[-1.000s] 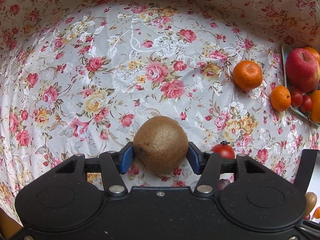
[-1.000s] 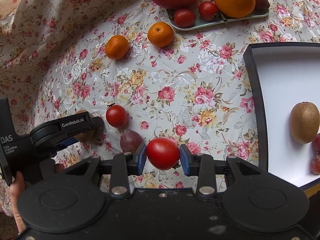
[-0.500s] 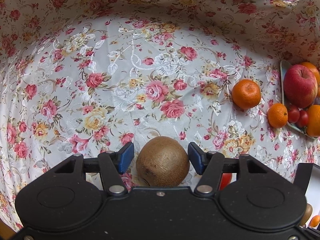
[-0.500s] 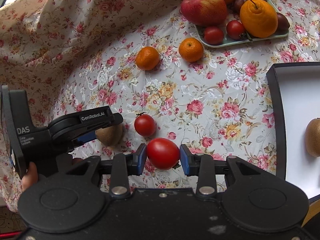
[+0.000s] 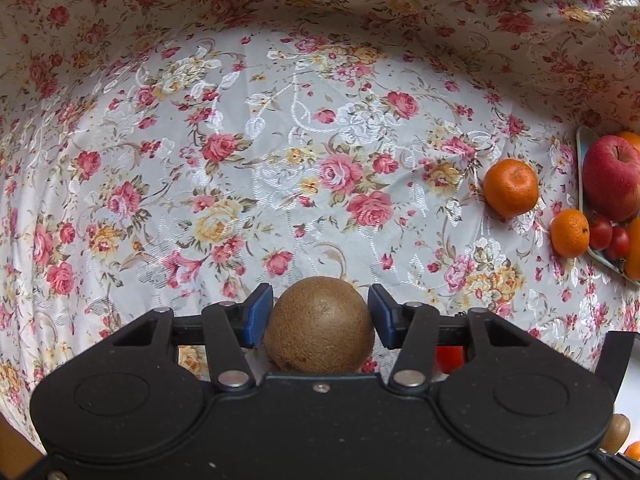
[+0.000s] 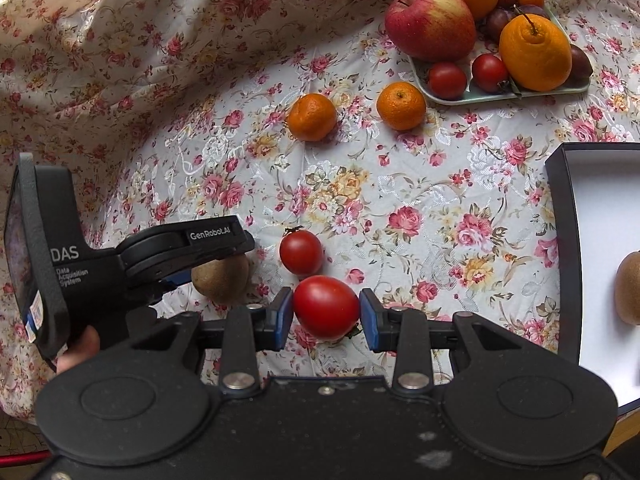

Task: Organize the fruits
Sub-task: 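Lift the kiwi with the left tool while the right tool keeps holding the tomato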

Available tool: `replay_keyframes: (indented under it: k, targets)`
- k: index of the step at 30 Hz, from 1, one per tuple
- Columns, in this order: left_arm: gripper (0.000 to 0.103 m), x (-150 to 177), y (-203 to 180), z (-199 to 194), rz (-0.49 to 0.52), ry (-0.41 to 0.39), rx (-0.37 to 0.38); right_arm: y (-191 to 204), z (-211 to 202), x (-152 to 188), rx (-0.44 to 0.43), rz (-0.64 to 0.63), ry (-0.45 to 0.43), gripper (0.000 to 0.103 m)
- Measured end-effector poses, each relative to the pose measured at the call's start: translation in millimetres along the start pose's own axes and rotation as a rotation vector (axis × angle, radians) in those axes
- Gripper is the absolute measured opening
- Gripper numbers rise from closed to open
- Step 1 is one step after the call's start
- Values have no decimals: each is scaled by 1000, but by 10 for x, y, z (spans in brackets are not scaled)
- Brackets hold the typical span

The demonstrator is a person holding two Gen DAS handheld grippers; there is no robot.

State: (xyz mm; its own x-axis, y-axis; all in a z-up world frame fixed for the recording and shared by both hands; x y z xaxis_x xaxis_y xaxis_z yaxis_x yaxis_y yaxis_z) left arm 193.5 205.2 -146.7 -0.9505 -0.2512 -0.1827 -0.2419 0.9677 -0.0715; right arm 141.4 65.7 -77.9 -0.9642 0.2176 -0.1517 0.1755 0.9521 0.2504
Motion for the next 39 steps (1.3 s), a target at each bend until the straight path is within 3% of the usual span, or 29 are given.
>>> replay_keyframes:
  k: [3, 4, 5, 6, 7, 9, 10, 12, 14, 15, 16, 18, 23, 39]
  targets:
    - [55, -32, 50, -208, -41, -21, 6, -10, 7, 0, 3, 7, 5, 38]
    - [48, -44, 49, -295, -51, -32, 14, -16, 6, 0, 4, 9, 7, 38]
    - [30, -68, 38, -412, -52, -54, 22, -22, 5, -1, 6, 11, 7, 38]
    - [1, -112, -1, -502, -45, -73, 33, -30, 2, -4, 9, 13, 5, 38]
    - [8, -122, -30, -572, -40, -90, 32, -38, 2, -5, 12, 13, 4, 38]
    - [11, -149, -98, -602, -14, -105, 34, -63, 16, 4, 28, 12, 8, 38]
    - [19, -149, -119, -565, 2, -103, 32, -77, 24, 13, 34, 13, 11, 38]
    - [22, -121, -108, -441, 18, -71, 32, -98, 27, 35, 32, 16, 20, 38]
    - [34, -64, -123, -325, 32, -35, 47, -112, 10, 41, 24, 16, 22, 38]
    - [48, -67, -116, -308, 33, -41, 37, -120, -2, 37, 22, 16, 20, 38]
    - [55, -59, -111, -293, 30, -39, 29, -132, -17, 28, 21, 19, 16, 38]
    - [56, -64, -118, -250, 20, -27, 51, -157, -47, 7, 19, 32, 10, 38]
    - [57, -30, -50, -127, 17, -7, 6, -156, -53, 3, 7, 40, 19, 38]
    - [60, 44, -117, 72, 32, 25, 1, -69, 36, 57, 27, 9, 35, 38]
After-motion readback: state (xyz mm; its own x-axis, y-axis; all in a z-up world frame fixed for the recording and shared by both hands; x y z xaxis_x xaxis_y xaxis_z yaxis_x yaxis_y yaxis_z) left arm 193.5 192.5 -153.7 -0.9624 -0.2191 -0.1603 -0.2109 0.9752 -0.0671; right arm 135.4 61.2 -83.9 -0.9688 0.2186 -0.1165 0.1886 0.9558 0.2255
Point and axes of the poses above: each gripper's, at about its wrist camera, not at the fingertips, and z roughly the way its jaws point, y to its left, x to its underside, the point moved 10 cm from there along z, roughly the way its jaws point, and after that the axes turned 1 degree about -x, right-handed, at the moved point
